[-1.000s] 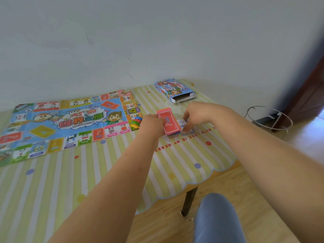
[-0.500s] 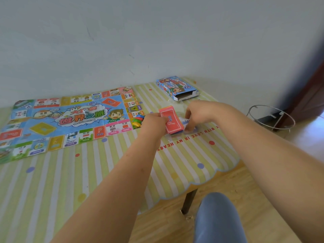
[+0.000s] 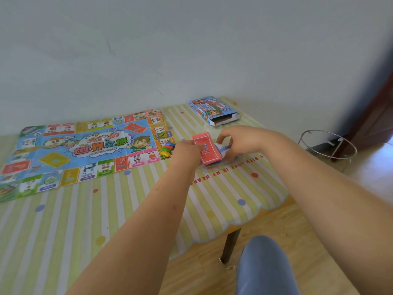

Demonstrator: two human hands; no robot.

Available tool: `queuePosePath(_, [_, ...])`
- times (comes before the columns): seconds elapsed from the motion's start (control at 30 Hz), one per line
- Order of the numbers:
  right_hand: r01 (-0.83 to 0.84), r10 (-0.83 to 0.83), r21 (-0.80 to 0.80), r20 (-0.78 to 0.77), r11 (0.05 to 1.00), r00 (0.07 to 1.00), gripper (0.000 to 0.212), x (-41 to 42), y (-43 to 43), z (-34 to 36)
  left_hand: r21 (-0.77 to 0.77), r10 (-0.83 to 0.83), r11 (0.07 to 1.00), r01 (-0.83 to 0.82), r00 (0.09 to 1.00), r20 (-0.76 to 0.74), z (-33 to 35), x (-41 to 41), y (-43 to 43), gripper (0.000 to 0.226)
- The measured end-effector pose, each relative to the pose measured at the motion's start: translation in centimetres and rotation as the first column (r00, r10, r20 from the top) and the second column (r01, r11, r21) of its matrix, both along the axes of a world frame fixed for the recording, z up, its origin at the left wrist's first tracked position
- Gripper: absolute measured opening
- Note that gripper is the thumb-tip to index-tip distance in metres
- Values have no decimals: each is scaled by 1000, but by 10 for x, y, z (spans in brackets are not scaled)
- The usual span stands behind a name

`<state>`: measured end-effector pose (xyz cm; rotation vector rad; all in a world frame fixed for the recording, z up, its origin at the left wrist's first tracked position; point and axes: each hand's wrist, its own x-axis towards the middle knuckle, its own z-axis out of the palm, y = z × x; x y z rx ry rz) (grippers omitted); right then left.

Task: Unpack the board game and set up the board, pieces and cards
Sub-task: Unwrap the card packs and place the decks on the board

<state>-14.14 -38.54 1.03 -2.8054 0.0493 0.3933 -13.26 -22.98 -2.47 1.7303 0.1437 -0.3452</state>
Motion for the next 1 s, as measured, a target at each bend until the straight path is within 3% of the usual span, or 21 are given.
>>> queuePosePath(0.1, [46, -44, 87, -17, 995, 999, 62, 0, -6, 2, -9, 1, 1000, -1, 1000, -2, 2, -1, 0, 6])
queuePosePath(0.23, [138, -152, 194, 56, 971, 987, 46, 0, -10, 1, -28, 12, 1000, -12, 1000, -11, 3, -2, -1, 7])
queuePosePath(0.37, [198, -236, 256, 127, 946, 963, 48, -1, -13, 2, -101, 11, 995, -15, 999, -42, 6, -2, 0, 8])
queuePosePath(0.47, [203, -253, 250, 184, 947, 950, 46, 0, -14, 8, -148, 6, 989, -12, 999, -36, 10, -2, 1, 30])
queuePosePath(0.6, [195, -274, 279, 280, 940, 920, 31, -1, -14, 16, -183, 38, 982, -52, 996, -75, 15, -1, 4, 36])
queuePosePath(0.8, [95, -203, 330, 309, 939, 929, 29, -12, 7, 23, -240, 28, 970, -35, 999, -34, 16, -6, 9, 31])
queuePosePath(1.0, [3, -91, 254, 338, 967, 937, 28, -15, 27, 25, -221, 40, 975, -35, 999, 21, 14, -6, 16, 24])
